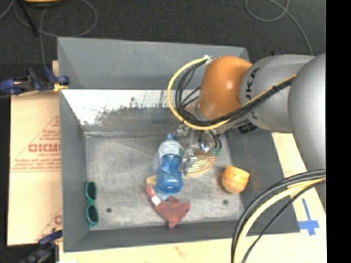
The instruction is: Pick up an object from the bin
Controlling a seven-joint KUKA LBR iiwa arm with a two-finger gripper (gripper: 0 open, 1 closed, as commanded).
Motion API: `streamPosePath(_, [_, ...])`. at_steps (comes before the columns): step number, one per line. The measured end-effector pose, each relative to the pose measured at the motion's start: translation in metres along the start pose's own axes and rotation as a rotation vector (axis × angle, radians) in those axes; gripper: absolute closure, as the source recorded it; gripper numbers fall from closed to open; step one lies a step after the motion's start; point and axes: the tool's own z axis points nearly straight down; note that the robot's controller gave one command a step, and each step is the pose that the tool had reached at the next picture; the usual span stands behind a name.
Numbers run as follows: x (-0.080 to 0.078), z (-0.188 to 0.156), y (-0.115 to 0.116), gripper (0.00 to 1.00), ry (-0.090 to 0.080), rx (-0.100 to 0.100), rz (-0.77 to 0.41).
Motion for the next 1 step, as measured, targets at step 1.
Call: streamPosePath(1, [0.0085, 0.0221, 0.0035, 1.00, -0.003, 0.002, -0.073])
